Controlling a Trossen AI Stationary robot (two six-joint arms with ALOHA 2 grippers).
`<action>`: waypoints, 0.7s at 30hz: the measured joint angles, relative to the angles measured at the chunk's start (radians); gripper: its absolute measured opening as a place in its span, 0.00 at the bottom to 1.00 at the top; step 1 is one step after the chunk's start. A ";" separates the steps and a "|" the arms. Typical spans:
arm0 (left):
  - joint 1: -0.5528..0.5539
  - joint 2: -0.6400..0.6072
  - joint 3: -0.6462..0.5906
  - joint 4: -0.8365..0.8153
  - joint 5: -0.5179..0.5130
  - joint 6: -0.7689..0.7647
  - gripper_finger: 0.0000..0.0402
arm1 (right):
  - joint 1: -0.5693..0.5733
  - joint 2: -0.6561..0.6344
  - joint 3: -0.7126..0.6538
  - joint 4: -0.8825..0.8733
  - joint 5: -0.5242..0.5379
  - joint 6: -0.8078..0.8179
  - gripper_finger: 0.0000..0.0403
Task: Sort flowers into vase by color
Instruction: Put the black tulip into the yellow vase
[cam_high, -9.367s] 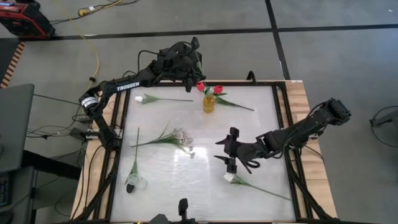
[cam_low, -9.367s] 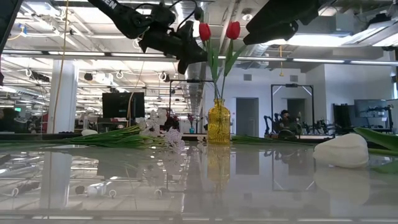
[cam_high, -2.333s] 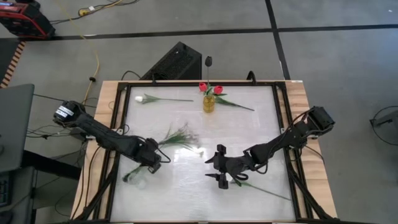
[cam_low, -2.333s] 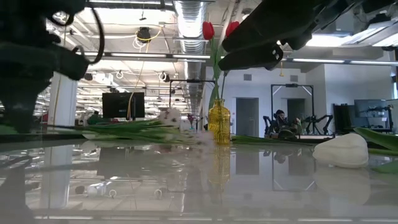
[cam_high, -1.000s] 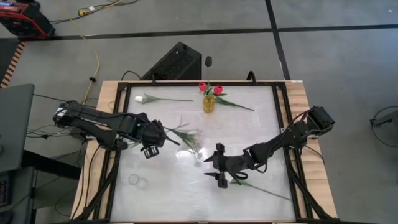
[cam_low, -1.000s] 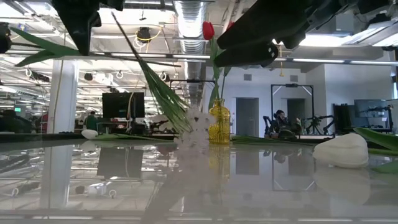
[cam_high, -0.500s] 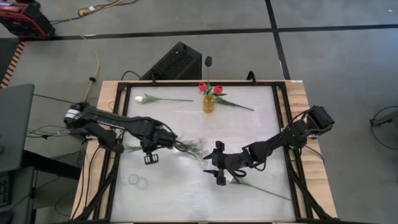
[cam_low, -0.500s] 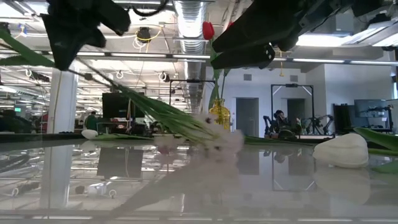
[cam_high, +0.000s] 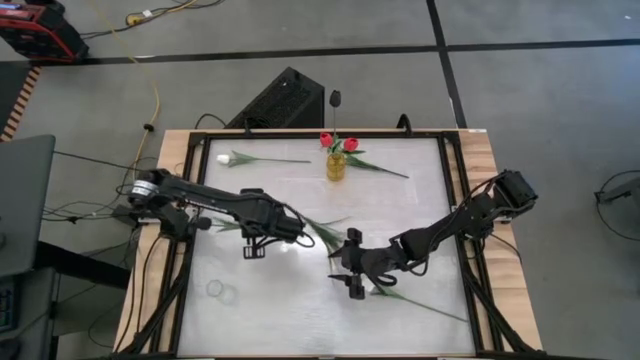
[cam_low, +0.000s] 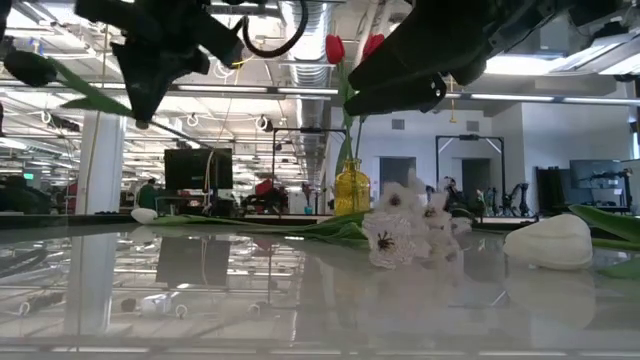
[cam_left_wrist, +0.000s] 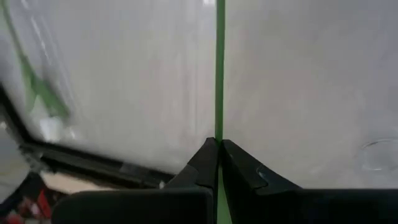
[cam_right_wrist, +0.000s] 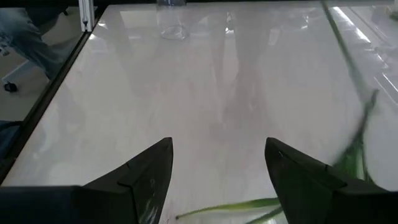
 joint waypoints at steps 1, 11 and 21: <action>0.006 -0.006 0.007 -0.001 0.002 -0.009 0.00 | 0.000 0.000 0.000 -0.010 0.000 0.000 0.70; 0.009 -0.013 0.059 0.095 0.056 -0.059 0.00 | -0.025 0.000 0.000 0.001 0.000 -0.086 0.70; -0.079 -0.013 0.003 0.188 0.073 -0.116 0.00 | -0.039 0.000 0.003 0.028 0.000 -0.254 0.70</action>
